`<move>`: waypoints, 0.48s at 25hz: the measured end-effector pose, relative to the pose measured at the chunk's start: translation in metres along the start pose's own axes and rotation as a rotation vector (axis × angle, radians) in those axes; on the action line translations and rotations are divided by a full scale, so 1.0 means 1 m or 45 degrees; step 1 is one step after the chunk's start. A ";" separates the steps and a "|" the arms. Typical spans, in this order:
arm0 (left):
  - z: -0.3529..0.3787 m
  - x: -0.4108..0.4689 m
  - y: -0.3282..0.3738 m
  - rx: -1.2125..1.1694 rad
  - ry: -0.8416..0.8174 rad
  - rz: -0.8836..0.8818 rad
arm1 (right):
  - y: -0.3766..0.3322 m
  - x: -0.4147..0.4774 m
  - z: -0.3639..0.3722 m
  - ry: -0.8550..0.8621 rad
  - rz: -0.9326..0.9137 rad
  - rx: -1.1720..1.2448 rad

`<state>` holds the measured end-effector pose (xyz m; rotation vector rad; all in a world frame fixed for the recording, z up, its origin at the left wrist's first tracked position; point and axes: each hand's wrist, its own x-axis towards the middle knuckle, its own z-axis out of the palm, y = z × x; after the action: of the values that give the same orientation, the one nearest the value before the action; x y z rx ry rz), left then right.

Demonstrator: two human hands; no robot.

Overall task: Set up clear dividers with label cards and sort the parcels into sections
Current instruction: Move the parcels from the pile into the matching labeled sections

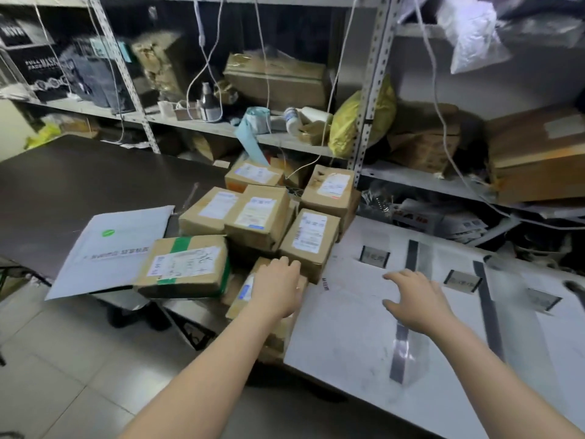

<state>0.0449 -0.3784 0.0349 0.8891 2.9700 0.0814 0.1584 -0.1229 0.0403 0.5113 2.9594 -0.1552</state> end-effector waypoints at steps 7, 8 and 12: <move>-0.026 0.008 -0.109 -0.201 0.064 -0.240 | -0.107 0.035 -0.016 0.057 0.000 0.178; -0.029 0.015 -0.120 -0.239 0.073 -0.286 | -0.117 0.043 -0.016 0.056 0.007 0.231; -0.033 0.051 -0.156 -0.350 0.061 -0.430 | -0.139 0.089 -0.010 0.083 0.068 0.382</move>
<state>-0.0846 -0.4815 0.0568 0.3559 3.0005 0.4886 0.0266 -0.2230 0.0474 0.6407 2.9962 -0.5941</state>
